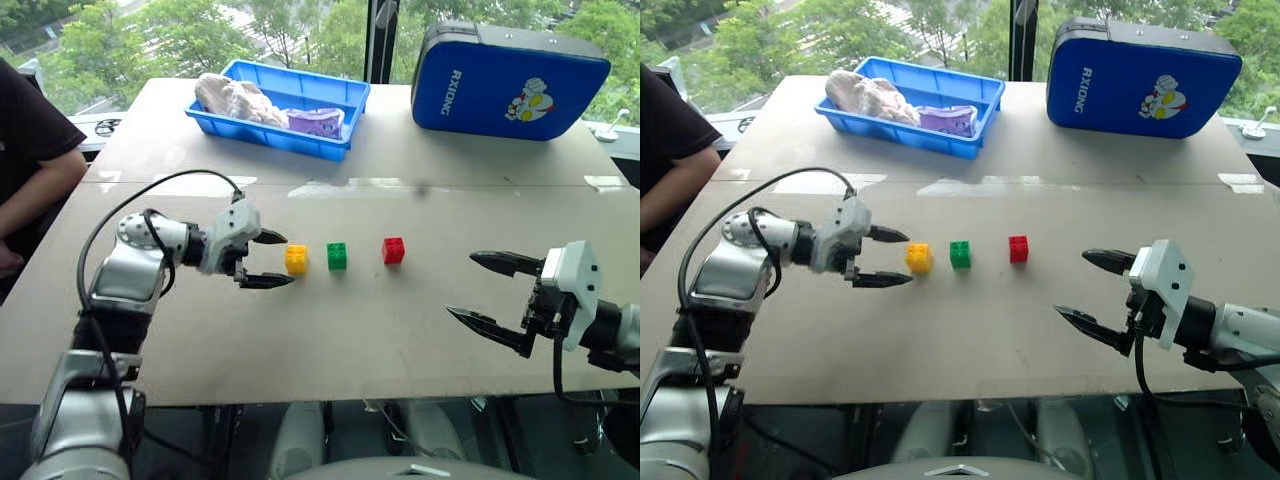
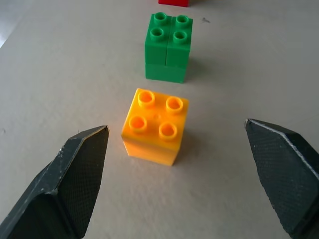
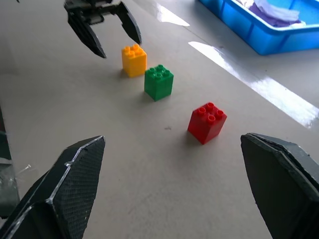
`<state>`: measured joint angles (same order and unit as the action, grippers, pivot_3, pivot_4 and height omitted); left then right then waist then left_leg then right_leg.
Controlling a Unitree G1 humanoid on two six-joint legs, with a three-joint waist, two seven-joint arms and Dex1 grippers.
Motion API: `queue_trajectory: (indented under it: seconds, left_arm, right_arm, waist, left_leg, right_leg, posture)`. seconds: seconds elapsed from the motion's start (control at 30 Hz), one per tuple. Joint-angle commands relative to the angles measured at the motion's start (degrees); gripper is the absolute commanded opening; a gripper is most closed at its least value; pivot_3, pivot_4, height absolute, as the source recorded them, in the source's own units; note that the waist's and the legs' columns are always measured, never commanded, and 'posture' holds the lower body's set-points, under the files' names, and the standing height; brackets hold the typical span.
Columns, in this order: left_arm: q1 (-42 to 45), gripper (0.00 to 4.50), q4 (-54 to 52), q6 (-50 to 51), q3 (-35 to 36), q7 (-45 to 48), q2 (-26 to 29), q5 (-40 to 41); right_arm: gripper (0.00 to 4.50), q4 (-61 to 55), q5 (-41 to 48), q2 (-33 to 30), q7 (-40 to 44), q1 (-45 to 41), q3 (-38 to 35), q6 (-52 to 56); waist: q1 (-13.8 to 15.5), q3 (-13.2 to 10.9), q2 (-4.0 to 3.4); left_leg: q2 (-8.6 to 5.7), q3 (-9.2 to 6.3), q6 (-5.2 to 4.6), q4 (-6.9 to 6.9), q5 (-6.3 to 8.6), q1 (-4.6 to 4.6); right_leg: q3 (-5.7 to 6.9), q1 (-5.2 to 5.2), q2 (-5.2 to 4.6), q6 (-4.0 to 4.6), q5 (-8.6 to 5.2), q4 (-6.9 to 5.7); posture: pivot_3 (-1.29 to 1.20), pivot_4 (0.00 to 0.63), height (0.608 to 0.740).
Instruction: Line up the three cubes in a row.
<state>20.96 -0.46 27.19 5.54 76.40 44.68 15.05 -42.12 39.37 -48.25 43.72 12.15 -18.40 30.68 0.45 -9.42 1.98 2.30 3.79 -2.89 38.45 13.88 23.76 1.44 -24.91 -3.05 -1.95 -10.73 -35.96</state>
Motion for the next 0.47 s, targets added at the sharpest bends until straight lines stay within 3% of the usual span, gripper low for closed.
queue_trajectory:
  seconds: [0.03, 0.23, 0.47]
  left_arm:
    - [-11.0, 4.45, -18.8, 13.5, 13.2, -11.6, -4.3, 10.6]
    - [-29.9, 4.45, -33.8, 16.7, 22.6, -23.7, -13.1, 16.1]
    - [-45.3, 4.45, -34.6, 7.8, 23.6, -24.8, -15.6, 14.6]
  right_arm:
    - [4.50, 2.5, -2.6, 1.3, 0.7, 2.5, -4.1, -3.4]
    - [4.50, 8.1, -7.9, 3.2, 3.2, 10.5, -7.7, -8.0]
    - [4.50, 12.5, -8.6, 4.4, 7.7, 15.6, -11.0, -11.7]
  waist:
    - [0.2, 0.0, -0.02]
    - [0.5, 0.2, -0.10]
    - [0.4, 0.4, -0.43]
  left_leg:
    - [0.00, -0.01, 0.00, 0.00, 0.00, 0.01]
    - [-0.06, -0.16, 0.02, 0.01, 0.00, -0.13]
    - [-0.07, -0.18, 0.03, 0.01, 0.02, -0.26]
  right_leg:
    - [0.01, 0.00, 0.00, -0.02, -0.01, 0.04]
    - [0.12, 0.19, -0.07, -0.02, -0.02, 0.05]
    - [0.13, 0.26, -0.06, -0.01, -0.03, 0.07]
  posture:
    - [0.00, 0.150, 0.740]
    - [0.00, 0.150, 0.740]
    - [0.00, 0.150, 0.740]
